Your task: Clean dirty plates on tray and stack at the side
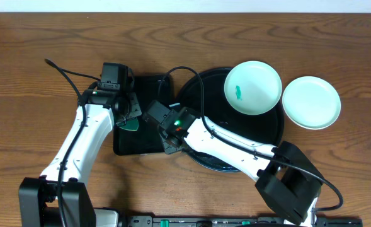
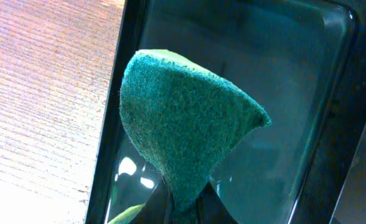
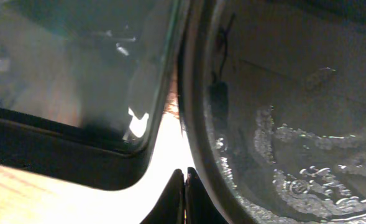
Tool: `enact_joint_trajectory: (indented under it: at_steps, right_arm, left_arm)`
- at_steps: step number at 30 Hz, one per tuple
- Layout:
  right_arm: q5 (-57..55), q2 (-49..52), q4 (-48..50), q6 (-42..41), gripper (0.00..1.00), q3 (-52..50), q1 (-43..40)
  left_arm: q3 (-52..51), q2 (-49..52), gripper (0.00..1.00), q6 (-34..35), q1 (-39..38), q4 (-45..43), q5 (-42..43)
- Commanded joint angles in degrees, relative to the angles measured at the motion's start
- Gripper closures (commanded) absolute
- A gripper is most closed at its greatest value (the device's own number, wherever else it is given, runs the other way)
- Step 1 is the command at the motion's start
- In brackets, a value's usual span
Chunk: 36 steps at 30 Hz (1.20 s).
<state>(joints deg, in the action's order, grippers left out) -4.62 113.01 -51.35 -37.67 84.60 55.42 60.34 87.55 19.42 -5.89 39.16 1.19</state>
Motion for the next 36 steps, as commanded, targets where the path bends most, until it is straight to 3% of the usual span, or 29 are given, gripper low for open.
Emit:
enact_joint_trajectory:
  at_steps: [1, 36]
  right_arm:
    - [-2.4, 0.6, 0.9, 0.5, 0.99, -1.7, 0.8]
    - [0.4, 0.6, 8.3, 0.5, 0.99, -4.8, 2.0]
  left_arm:
    - [-0.2, -0.3, 0.93, -0.8, 0.0, 0.0, -0.1]
    - [-0.2, -0.3, 0.92, -0.8, 0.0, 0.0, -0.1]
